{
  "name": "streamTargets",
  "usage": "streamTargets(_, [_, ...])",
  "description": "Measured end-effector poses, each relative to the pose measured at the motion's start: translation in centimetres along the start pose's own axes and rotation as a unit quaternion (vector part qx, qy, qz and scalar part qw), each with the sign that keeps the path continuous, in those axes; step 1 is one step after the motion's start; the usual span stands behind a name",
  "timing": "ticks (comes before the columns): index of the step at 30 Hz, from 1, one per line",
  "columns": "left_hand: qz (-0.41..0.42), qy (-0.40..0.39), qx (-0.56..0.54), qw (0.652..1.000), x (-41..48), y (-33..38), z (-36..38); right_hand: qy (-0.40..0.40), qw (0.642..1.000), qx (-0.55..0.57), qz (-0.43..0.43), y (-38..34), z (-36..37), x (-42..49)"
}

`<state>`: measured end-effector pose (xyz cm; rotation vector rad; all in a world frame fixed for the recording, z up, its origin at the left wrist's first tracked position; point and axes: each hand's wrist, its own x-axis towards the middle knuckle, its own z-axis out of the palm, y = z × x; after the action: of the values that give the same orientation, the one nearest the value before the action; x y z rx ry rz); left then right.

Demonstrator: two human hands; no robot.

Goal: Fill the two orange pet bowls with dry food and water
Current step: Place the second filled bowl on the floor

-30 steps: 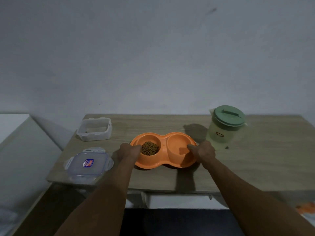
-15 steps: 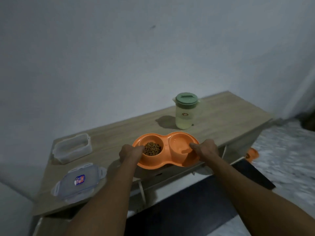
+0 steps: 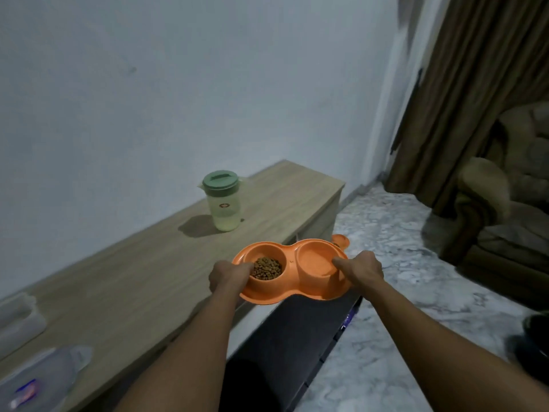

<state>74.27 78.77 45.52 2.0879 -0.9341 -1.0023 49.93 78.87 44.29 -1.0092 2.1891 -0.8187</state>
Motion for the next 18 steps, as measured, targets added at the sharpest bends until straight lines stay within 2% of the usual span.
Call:
streamTargets(6, [0.037,-0.059,0.020,0.997,-2.3,4.7,8.2,0.054,0.996,0.018,0.062,4.5,-6.5,4.4])
streamTargets(10, [0.048,-0.107,0.018,0.993,-3.9,8.2,16.6,0.090,0.991,0.039,0.091,7.8,-12.5,8.7])
streamTargets(18, [0.068,-0.135,0.029,0.988,-6.6,15.6,31.6,0.118,0.987,0.026,0.110,12.9,-23.0,19.6])
